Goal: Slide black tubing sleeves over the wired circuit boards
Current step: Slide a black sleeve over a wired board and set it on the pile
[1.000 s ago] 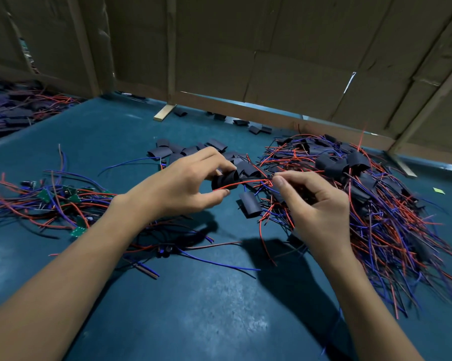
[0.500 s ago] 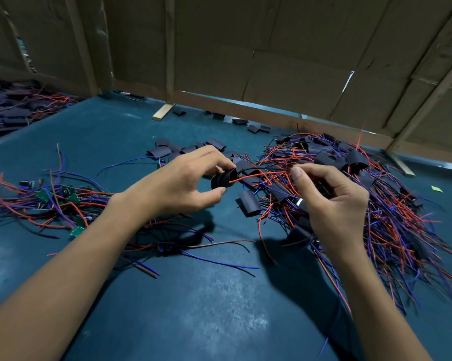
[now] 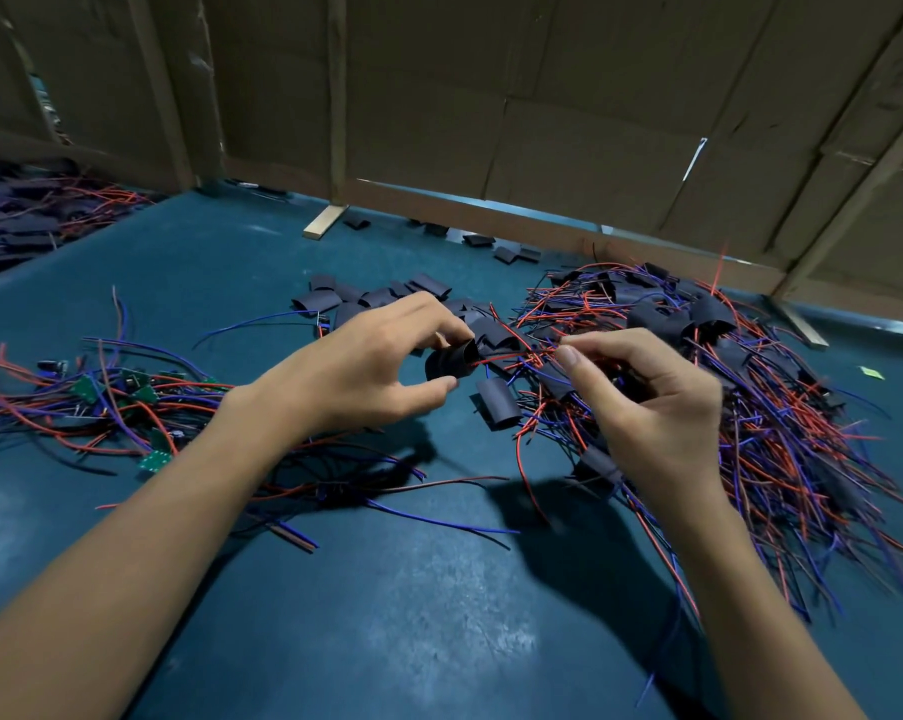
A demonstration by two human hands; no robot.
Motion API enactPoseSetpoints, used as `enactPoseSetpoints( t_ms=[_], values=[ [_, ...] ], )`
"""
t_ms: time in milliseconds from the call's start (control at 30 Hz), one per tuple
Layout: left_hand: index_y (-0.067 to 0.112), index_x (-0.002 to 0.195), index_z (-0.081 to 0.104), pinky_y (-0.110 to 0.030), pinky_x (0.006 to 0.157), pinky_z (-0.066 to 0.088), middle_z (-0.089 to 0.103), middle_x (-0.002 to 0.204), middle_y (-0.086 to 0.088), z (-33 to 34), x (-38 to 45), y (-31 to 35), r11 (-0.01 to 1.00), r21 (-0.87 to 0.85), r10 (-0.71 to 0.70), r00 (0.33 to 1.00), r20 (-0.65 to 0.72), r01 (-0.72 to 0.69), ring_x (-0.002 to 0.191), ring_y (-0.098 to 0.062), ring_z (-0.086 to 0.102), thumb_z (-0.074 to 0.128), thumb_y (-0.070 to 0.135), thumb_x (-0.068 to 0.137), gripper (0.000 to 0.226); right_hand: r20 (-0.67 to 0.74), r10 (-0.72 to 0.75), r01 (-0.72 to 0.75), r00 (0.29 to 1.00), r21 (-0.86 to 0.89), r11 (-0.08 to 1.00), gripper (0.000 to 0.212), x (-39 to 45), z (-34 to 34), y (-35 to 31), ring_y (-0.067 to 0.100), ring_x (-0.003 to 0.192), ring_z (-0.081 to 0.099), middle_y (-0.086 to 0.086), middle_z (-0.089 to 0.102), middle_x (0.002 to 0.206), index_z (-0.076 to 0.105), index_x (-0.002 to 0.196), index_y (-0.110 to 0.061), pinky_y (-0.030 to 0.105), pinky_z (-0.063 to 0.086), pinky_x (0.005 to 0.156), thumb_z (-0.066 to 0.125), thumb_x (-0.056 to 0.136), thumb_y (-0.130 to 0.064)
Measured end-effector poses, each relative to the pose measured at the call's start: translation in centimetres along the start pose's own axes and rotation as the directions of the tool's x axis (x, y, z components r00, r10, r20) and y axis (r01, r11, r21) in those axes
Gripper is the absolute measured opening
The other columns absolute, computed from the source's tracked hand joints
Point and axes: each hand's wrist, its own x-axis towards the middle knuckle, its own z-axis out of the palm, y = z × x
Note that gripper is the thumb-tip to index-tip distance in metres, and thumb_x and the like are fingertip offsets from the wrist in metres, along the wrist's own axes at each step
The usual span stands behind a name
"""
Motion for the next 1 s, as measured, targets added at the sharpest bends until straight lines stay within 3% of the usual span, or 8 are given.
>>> enactPoseSetpoints(
  t_ms=[100,267,400,533,633,800,1000],
  values=[
    [0.008,0.121,0.063,-0.041,0.086,0.052,0.062,0.108,-0.003,0.5,0.1,0.6,0.997,0.05,0.065,0.998,-0.007,-0.065,0.098,-0.018,0.063,0.073,0.015,0.088,0.035,0.122,0.001,-0.001,0.992,-0.002,1.0,0.007,-0.4,1.3,-0.3,0.009,0.082,0.069,-0.001,0.074,0.09,0.078,0.095,-0.007,0.023,0.05,0.077,0.077,0.088,-0.009],
    [0.005,0.111,0.07,-0.045,0.074,0.056,0.067,0.104,-0.008,1.0,0.3,1.1,0.978,0.147,0.15,0.989,0.001,-0.149,0.091,-0.027,0.068,0.07,0.008,0.088,0.024,0.28,0.24,-0.247,0.93,-0.012,0.969,0.027,-1.0,2.4,-0.7,0.002,0.081,0.068,-0.012,0.072,0.087,0.067,0.107,-0.021,0.021,0.052,0.077,0.082,0.085,-0.022],
    [0.001,0.103,0.072,-0.044,0.071,0.056,0.069,0.098,-0.009,0.5,0.3,0.6,0.98,0.163,0.128,0.989,-0.07,-0.116,0.082,-0.027,0.068,0.07,0.003,0.089,0.015,0.324,0.489,-0.503,0.81,-0.045,0.863,0.032,-0.2,0.8,0.0,0.018,0.058,0.069,-0.007,0.074,0.077,0.06,0.104,-0.032,0.022,0.047,0.05,0.083,0.082,-0.038],
    [0.001,0.107,0.072,-0.046,0.073,0.057,0.07,0.1,-0.01,-0.3,0.2,-0.1,0.979,0.188,0.1,0.986,-0.133,-0.074,0.085,-0.028,0.068,0.069,0.003,0.09,0.017,0.391,0.609,-0.707,0.69,0.181,0.684,0.022,0.5,-0.5,0.5,0.021,0.046,0.059,0.011,0.074,0.076,0.068,0.099,-0.011,0.022,0.04,0.036,0.079,0.086,-0.025],
    [0.002,0.115,0.069,-0.044,0.078,0.057,0.068,0.108,-0.01,-0.4,0.1,0.0,0.977,0.198,0.103,0.984,-0.144,-0.073,0.091,-0.027,0.068,0.07,0.008,0.09,0.026,0.383,0.611,-0.721,0.693,0.356,0.595,0.016,0.7,-0.5,0.2,0.016,0.047,0.053,0.013,0.071,0.076,0.073,0.087,-0.01,0.017,0.032,0.035,0.079,0.079,-0.023],
    [-0.001,0.125,0.064,-0.043,0.086,0.056,0.064,0.119,-0.012,1.0,0.1,1.0,0.966,0.208,0.164,0.985,-0.049,-0.15,0.104,-0.027,0.066,0.072,0.011,0.089,0.039,0.401,0.549,-0.677,0.733,0.352,0.647,0.018,0.0,1.1,-0.7,0.01,0.047,0.049,0.005,0.062,0.062,0.079,0.085,-0.013,0.016,0.027,0.038,0.082,0.071,-0.024],
    [-0.001,0.127,0.063,-0.041,0.088,0.055,0.063,0.121,-0.012,0.7,0.2,0.8,0.962,0.214,0.184,0.982,-0.053,-0.169,0.106,-0.026,0.065,0.071,0.012,0.09,0.04,0.36,0.514,-0.627,0.778,0.397,0.671,0.005,0.0,1.1,-0.8,0.005,0.054,0.053,-0.002,0.069,0.068,0.08,0.086,-0.012,0.01,0.037,0.047,0.079,0.082,-0.01]
  ],
)
